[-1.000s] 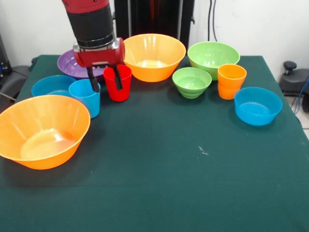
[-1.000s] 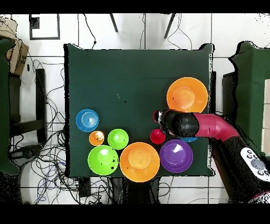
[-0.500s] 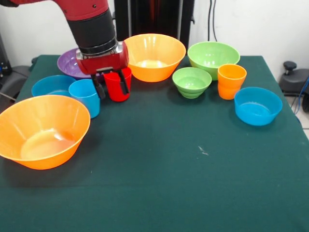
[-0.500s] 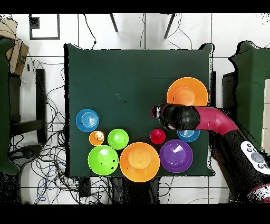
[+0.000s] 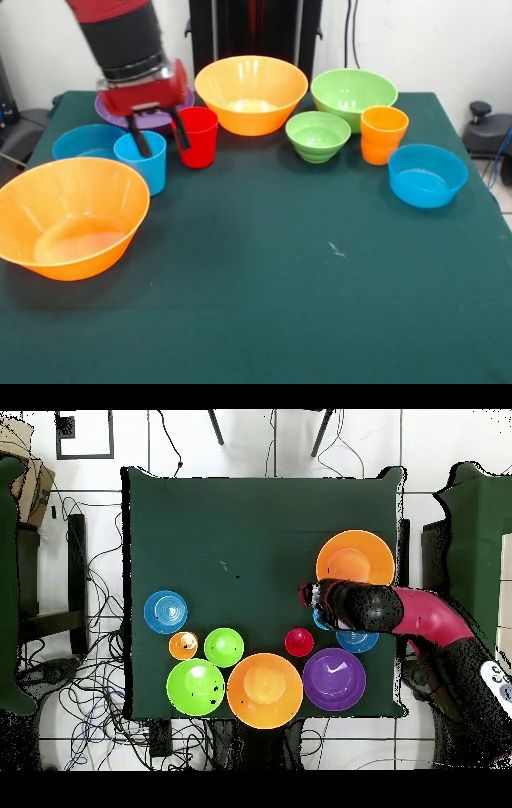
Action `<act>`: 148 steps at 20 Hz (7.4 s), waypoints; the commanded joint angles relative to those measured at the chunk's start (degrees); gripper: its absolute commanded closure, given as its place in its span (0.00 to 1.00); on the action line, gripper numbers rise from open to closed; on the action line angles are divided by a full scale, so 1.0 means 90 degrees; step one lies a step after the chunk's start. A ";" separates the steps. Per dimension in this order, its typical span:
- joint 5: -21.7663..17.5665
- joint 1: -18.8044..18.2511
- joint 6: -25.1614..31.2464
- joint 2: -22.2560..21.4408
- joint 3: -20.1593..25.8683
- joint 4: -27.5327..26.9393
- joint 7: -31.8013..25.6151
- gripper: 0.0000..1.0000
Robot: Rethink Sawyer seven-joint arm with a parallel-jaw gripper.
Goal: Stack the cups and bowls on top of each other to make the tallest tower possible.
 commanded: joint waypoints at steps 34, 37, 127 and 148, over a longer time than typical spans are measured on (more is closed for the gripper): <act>-0.1342 0.1304 -0.0912 -0.0824 -0.0959 -0.0126 0.0254 0.00; -0.1323 0.1466 -0.1067 -0.0781 -0.1110 -0.0050 0.0491 0.00; -0.0970 0.1425 -0.1235 0.0030 -0.1448 -0.0789 -0.0250 0.00; -0.1039 0.1379 -0.1353 0.0323 -0.1463 -0.0973 -0.0267 0.00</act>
